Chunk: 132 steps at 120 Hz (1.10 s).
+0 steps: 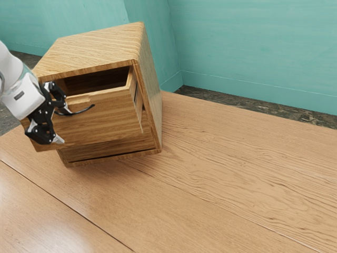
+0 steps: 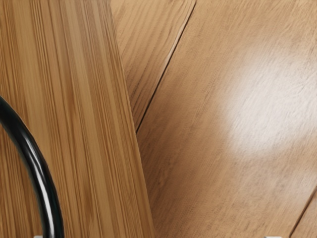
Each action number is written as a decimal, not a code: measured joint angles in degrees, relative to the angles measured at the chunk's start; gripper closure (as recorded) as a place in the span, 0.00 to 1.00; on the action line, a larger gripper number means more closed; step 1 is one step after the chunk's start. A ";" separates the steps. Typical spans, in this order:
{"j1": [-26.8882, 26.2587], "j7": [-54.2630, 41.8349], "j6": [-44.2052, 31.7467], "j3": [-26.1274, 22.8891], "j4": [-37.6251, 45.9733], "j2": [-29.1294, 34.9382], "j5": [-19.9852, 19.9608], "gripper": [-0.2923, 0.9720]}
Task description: Pull the drawer handle with one arm to open the drawer
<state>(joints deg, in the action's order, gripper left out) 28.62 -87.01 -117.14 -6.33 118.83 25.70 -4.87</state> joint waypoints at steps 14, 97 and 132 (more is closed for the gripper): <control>-0.12 0.14 0.00 0.00 0.58 0.76 0.01 0.38; -0.94 0.64 0.00 -1.03 4.17 4.32 -0.04 0.34; -0.93 0.94 0.02 -1.05 6.20 6.87 0.06 0.37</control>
<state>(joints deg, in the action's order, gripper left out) 27.68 -86.08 -117.13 -7.38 125.02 32.57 -4.81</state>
